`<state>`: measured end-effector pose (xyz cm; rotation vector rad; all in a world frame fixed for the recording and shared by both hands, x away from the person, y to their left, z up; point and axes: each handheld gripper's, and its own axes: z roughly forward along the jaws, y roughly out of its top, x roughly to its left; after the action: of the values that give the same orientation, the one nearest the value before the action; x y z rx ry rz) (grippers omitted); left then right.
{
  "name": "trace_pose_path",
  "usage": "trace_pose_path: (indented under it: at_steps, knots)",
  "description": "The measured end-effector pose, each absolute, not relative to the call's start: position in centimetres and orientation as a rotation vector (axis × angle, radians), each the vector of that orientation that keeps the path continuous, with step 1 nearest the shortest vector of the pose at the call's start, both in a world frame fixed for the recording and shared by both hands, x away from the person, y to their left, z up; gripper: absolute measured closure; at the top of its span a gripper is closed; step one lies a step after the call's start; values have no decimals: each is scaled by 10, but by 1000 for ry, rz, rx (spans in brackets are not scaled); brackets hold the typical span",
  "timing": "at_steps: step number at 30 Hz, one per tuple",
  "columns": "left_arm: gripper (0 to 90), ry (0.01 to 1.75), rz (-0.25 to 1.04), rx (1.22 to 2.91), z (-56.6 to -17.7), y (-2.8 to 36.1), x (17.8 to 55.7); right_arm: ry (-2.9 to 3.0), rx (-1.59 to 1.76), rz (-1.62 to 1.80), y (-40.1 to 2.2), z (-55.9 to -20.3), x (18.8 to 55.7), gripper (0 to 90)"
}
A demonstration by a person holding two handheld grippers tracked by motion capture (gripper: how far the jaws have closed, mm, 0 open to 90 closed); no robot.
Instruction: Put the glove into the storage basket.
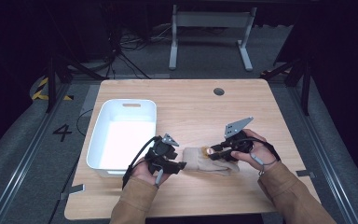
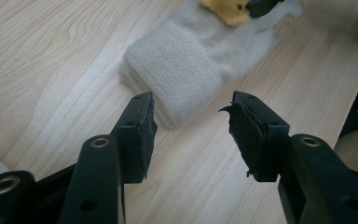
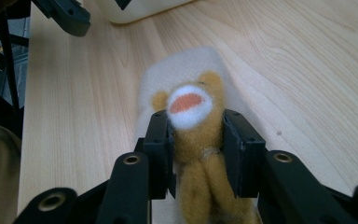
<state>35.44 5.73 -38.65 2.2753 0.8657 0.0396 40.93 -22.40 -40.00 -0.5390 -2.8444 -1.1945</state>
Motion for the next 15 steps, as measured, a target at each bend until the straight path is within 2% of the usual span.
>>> trace_pose_path:
  at_steps: [12,15]
  knots:
    - [508,853,36,2284,-387,53,356,-2899,-554,-1109,-222,-411,409,625]
    - [507,844,40,2292,-387,51,357,-2914,-579,-1092,-221,-415,407,539]
